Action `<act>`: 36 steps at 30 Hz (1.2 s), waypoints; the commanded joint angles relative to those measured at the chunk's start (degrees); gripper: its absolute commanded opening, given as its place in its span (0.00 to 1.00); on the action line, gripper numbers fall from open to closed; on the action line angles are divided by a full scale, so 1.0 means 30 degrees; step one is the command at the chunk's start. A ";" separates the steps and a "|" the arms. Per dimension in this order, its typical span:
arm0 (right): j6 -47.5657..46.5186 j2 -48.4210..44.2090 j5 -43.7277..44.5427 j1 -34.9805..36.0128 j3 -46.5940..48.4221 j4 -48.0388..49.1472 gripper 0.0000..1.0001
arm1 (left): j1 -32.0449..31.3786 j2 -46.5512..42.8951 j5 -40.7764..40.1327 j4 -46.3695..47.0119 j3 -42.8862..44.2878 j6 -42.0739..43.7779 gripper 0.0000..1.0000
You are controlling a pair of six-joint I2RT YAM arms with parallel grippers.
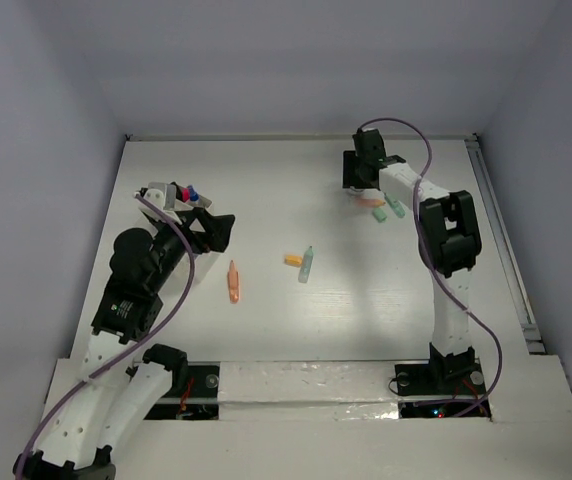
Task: Sort the stationery into containers
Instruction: Pick up the stationery from the center of the board, then place the pen in the storage box.
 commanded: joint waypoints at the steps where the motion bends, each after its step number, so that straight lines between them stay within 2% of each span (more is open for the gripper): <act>1: -0.0445 0.0268 0.0101 -0.0186 0.1161 0.0508 0.56 | -0.0087 0.0037 -0.0009 0.0567 0.0761 0.0260 0.99; 3: -0.0358 0.0211 0.0100 -0.0186 0.1190 0.0770 0.46 | -0.0087 0.0037 -0.0039 0.0567 0.0761 0.0260 0.99; 4: -0.0473 -0.0196 -0.0132 -0.0186 0.0987 0.1178 0.44 | -0.0087 0.0037 -0.0126 0.0538 0.0790 0.0231 0.99; 7: -0.0650 -0.1367 -0.1183 -0.0186 -0.0065 0.2791 0.44 | -0.0087 -0.0021 -0.0273 0.0509 0.0790 0.0289 0.99; 10: -0.0854 -0.3447 -0.2501 0.0778 -0.0887 0.4285 0.44 | -0.0087 -0.0168 -0.0535 0.0480 0.0878 0.0319 0.99; 12: -0.1060 -0.4645 -0.2945 0.1597 -0.0774 0.4667 0.45 | 0.0148 -0.0314 -0.0741 0.0421 0.1112 0.0406 0.99; 17: -0.1470 -0.5444 -0.4236 0.5550 0.0861 0.5078 0.45 | 0.0148 -0.2011 -0.1065 0.1152 0.1783 -0.0118 0.99; 24: -0.1500 -0.3924 -0.7250 0.9713 0.4169 0.6074 0.45 | 0.0148 -0.4150 -0.1883 0.2353 0.2402 -0.0153 0.99; 27: -0.2055 -0.2576 -0.8861 1.1233 0.5521 0.6164 0.45 | 0.0148 -0.5233 -0.3227 0.2530 0.1847 0.0552 0.99; 28: -0.2434 -0.2138 -0.9416 1.1588 0.6831 0.5989 0.45 | 0.0148 -0.5816 -0.4277 0.2588 0.1613 0.0669 0.99; 32: -0.3315 0.1078 -0.9422 1.3084 1.0959 0.3853 0.45 | 0.0148 -0.6642 -0.4668 0.2822 0.0675 0.0729 0.99; 36: -0.3405 0.2841 -0.8572 1.3467 1.2702 0.3205 0.45 | 0.0148 -0.6760 -0.4668 0.2707 0.0380 0.0729 0.99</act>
